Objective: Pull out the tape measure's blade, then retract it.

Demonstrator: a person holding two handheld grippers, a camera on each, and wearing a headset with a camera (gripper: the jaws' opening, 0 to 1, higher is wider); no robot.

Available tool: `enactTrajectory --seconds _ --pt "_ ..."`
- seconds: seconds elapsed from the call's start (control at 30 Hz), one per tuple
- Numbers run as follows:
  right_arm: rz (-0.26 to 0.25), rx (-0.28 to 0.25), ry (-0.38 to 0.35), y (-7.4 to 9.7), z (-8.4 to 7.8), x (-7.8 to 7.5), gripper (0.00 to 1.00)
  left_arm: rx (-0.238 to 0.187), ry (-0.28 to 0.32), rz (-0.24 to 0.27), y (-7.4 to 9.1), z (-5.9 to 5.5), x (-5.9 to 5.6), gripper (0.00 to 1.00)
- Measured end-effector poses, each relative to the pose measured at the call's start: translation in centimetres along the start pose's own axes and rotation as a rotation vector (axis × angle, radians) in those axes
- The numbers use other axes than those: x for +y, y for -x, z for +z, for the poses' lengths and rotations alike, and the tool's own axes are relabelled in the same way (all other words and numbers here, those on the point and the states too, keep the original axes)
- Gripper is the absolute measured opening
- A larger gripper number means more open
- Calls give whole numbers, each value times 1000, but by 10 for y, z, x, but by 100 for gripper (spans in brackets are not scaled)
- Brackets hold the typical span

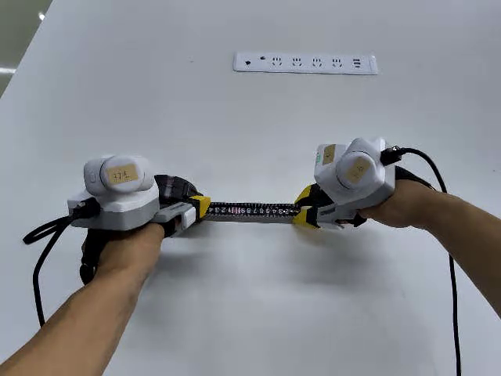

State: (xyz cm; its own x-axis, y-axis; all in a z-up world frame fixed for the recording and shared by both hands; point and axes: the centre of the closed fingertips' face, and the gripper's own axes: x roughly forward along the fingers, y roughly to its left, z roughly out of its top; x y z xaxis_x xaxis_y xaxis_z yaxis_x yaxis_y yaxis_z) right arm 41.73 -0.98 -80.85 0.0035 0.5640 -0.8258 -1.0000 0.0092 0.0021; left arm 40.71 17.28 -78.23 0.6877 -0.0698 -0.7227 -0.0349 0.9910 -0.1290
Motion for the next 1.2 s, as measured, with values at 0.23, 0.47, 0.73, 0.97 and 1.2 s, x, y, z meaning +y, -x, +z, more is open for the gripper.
enactTrajectory --seconds 0.23,0.47,0.73,0.97,1.2 --pt "1 -4 0 -3 5 1 10 2 2 0 0 0 1 60" --pt "5 -10 0 -7 10 2 10 3 2 -2 0 0 1 60" --pt "9 -15 1 -10 15 3 10 4 2 -4 0 0 1 60" --pt "11 -18 1 -14 20 3 10 4 3 -4 0 0 1 60" --pt "14 -25 6 -18 27 4 10 5 5 -6 0 0 1 60"
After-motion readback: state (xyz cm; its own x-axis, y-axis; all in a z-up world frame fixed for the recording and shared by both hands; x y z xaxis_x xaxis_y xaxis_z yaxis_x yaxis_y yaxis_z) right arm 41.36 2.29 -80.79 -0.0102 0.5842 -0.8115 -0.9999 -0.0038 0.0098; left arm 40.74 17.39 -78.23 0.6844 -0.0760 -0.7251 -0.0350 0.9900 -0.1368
